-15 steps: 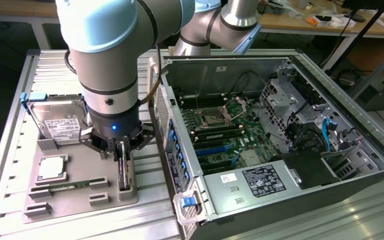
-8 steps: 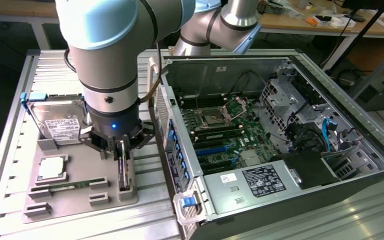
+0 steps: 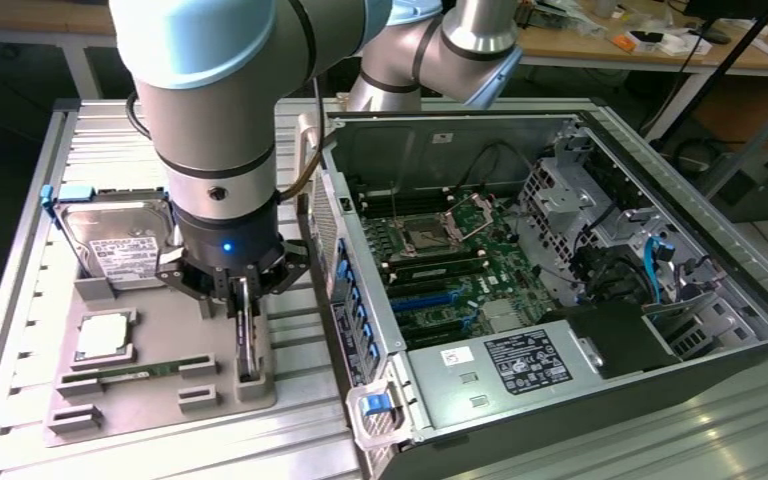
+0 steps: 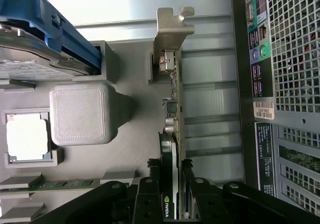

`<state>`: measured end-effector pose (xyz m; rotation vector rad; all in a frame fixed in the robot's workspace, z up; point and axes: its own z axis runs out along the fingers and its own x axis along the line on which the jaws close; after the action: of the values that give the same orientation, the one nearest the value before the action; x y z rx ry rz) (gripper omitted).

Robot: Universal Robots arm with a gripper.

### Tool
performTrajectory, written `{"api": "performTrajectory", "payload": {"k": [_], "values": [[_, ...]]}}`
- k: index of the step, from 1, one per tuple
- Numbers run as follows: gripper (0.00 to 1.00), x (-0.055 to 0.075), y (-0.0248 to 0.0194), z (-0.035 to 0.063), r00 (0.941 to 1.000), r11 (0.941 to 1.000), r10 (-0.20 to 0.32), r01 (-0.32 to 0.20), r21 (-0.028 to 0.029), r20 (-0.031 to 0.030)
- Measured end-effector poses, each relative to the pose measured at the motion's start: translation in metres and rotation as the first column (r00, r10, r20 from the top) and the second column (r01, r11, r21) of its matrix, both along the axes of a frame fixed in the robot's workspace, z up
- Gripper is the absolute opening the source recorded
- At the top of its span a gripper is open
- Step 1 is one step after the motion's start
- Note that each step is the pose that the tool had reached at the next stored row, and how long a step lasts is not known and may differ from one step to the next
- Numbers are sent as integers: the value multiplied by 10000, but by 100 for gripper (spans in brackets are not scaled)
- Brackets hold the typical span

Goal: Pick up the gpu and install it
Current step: 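Pick up the gpu and move the gpu toward the slot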

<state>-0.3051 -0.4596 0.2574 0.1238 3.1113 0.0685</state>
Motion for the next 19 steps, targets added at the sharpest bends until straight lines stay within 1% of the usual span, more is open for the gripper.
{"api": "performTrajectory", "payload": {"k": [11, 19], "values": [[27, 0, 0, 53, 10000, 10000, 0, 0, 2, 2], [27, 0, 0, 71, 10000, 10000, 0, 0, 0, 0]]}}
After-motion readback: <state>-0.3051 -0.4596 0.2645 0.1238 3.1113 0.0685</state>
